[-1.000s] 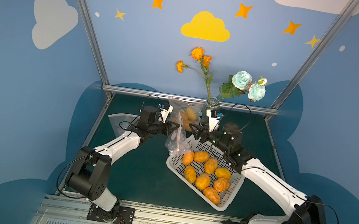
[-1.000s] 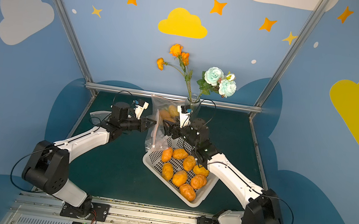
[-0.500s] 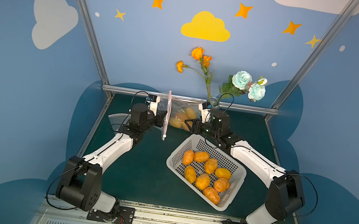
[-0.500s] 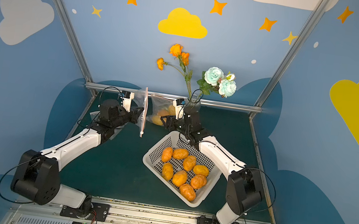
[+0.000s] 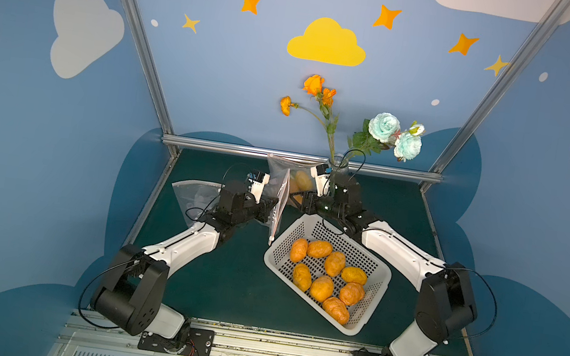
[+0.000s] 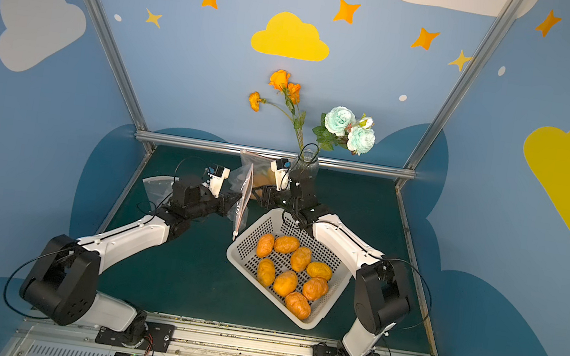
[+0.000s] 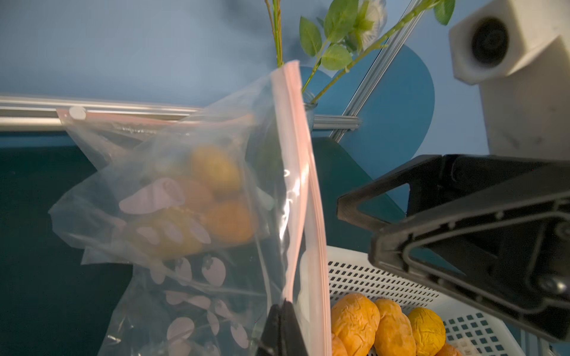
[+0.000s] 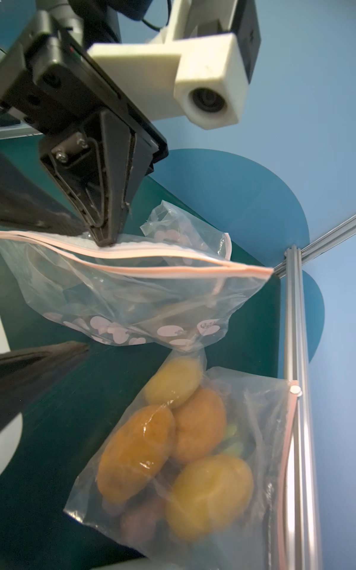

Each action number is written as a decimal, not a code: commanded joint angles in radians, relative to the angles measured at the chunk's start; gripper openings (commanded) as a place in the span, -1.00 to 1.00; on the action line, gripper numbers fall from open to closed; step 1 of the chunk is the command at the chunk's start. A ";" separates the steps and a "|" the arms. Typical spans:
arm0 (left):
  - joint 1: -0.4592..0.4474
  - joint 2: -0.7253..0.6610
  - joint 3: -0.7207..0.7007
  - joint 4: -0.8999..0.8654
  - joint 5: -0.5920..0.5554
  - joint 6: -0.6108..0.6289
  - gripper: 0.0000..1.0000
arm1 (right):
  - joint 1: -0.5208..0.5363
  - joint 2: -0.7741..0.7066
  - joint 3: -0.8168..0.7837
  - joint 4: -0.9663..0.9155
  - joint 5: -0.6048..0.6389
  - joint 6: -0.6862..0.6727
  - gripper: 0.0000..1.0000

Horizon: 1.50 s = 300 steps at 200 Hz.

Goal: Put the potatoes into a zipper bag and zip it
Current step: Open the zipper of the food storage bag.

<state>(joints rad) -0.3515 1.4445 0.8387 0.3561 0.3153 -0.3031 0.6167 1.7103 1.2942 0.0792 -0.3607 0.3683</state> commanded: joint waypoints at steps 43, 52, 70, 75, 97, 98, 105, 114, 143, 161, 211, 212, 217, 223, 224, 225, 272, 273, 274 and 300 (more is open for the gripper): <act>-0.009 -0.038 -0.021 0.067 0.048 -0.059 -0.96 | 0.000 0.047 0.045 0.004 -0.014 0.012 0.06; -0.010 -0.032 -0.015 0.066 0.047 -0.060 -0.96 | 0.001 0.050 0.048 0.003 -0.025 0.012 0.06; -0.009 -0.020 -0.006 0.066 0.043 -0.064 -0.96 | 0.005 0.043 0.043 0.002 -0.029 0.001 0.06; -0.009 -0.015 -0.003 0.065 0.041 -0.064 -0.96 | 0.006 0.038 0.038 0.006 -0.028 -0.001 0.06; -0.009 0.001 0.009 0.058 0.030 -0.068 -0.96 | 0.014 0.003 -0.002 0.035 -0.018 -0.013 0.12; -0.010 0.002 0.009 0.057 0.030 -0.067 -0.96 | 0.015 0.002 -0.005 0.037 -0.017 -0.013 0.12; -0.010 0.006 0.014 0.054 0.031 -0.069 -0.96 | 0.019 -0.009 -0.016 0.043 -0.008 -0.017 0.13; -0.009 0.010 0.018 0.053 0.037 -0.071 -0.96 | 0.025 -0.018 -0.024 0.045 0.003 -0.022 0.15; -0.009 0.014 0.025 0.053 0.057 -0.078 -0.96 | 0.045 0.001 0.004 0.010 0.033 -0.039 0.16; -0.010 0.012 0.027 0.054 0.059 -0.080 -0.96 | 0.049 0.035 0.041 -0.026 0.057 -0.043 0.13; -0.009 0.004 0.025 0.037 0.030 -0.071 -0.96 | 0.046 0.060 0.055 -0.053 0.104 -0.037 0.02; -0.010 0.003 0.026 0.037 0.029 -0.071 -0.96 | 0.046 0.059 0.055 -0.053 0.104 -0.037 0.02; -0.009 0.002 0.024 0.035 0.025 -0.070 -0.96 | 0.045 0.056 0.051 -0.050 0.108 -0.037 0.02; -0.009 0.001 0.024 0.035 0.020 -0.070 -0.96 | 0.044 0.052 0.046 -0.047 0.113 -0.038 0.02; -0.009 0.001 0.024 0.034 0.019 -0.070 -0.96 | 0.044 0.052 0.046 -0.047 0.113 -0.038 0.02; -0.009 0.001 0.023 0.034 0.018 -0.070 -0.96 | 0.044 0.051 0.045 -0.047 0.113 -0.037 0.02; -0.009 -0.006 0.029 0.032 0.044 -0.080 -0.96 | 0.041 0.055 0.044 -0.057 0.133 -0.040 0.02; -0.010 -0.006 0.028 0.032 0.045 -0.080 -0.96 | 0.041 0.056 0.045 -0.057 0.132 -0.040 0.02; -0.010 -0.006 0.028 0.032 0.046 -0.081 -0.96 | 0.041 0.056 0.046 -0.057 0.130 -0.041 0.02; -0.010 -0.006 0.033 0.033 0.058 -0.086 -0.96 | 0.050 0.076 0.070 -0.065 0.112 -0.037 -0.05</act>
<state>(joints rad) -0.3603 1.4475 0.8394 0.3904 0.3489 -0.3813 0.6601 1.7596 1.3289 0.0357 -0.2459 0.3355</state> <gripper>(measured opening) 0.047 0.492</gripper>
